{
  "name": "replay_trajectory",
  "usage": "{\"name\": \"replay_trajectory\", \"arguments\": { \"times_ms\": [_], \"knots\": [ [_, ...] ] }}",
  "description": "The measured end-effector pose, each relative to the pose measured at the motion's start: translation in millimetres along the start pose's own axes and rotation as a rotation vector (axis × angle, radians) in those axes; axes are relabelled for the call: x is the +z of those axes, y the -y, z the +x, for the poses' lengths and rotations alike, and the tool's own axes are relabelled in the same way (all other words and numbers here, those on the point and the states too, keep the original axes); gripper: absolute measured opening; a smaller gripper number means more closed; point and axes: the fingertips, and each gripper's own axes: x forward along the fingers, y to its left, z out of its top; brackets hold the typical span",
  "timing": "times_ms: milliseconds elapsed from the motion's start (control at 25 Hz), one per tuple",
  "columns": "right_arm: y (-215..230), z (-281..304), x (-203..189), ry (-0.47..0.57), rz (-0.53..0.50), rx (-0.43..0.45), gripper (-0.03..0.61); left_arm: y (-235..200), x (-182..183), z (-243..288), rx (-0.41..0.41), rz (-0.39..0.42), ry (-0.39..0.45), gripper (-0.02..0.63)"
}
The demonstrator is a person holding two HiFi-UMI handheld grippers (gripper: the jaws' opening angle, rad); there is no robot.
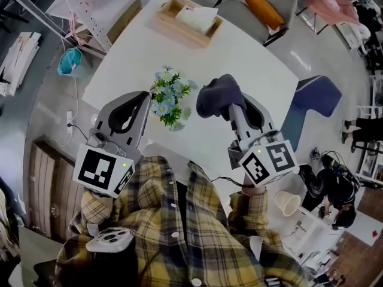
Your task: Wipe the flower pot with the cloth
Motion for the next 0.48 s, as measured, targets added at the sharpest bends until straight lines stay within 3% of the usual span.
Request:
{"name": "replay_trajectory", "arguments": {
  "times_ms": [480],
  "knots": [
    [8,34,-68,-0.097,0.064,0.001,0.014,-17,-90,1,0.029,-0.066,-0.113,0.015]
  ]
}}
